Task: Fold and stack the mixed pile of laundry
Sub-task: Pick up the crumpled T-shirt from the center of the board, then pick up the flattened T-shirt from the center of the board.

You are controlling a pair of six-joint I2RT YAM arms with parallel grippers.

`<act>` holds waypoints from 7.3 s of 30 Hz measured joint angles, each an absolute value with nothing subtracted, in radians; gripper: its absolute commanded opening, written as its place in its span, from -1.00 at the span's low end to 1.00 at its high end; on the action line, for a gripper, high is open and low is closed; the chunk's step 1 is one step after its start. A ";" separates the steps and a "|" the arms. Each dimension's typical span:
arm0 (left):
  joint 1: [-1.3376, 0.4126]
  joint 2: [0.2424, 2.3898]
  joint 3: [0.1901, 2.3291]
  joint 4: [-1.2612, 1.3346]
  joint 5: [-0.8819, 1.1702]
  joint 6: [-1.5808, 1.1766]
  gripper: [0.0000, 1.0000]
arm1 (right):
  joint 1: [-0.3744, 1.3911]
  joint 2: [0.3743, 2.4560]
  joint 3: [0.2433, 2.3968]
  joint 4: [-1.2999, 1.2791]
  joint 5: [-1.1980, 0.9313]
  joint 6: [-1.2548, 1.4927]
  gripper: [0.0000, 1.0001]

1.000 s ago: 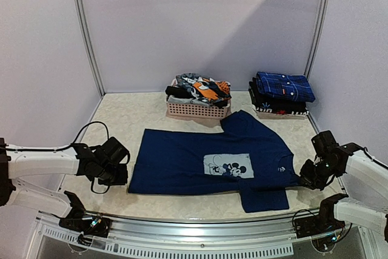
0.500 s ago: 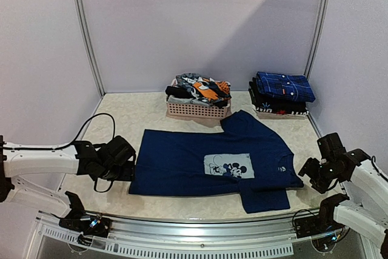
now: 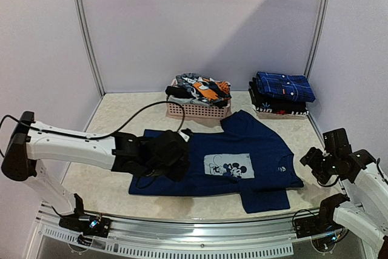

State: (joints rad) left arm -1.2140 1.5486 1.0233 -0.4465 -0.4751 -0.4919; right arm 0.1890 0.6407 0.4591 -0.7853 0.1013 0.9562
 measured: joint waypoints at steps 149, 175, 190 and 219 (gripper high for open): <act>-1.055 2.493 2.113 -0.208 0.099 0.075 -1.00 | 0.189 0.544 0.527 -0.584 0.279 0.664 0.58; -0.997 2.521 2.088 -0.209 -0.131 -0.097 -0.19 | 0.189 0.640 0.509 -0.475 0.107 0.593 0.60; -0.983 1.954 1.494 -0.266 -0.229 -0.245 0.22 | 0.190 0.995 0.551 -0.532 0.005 0.617 0.42; -0.965 1.235 0.706 -0.654 -0.252 -0.696 0.15 | 0.214 0.960 0.447 -0.712 -0.143 0.808 0.08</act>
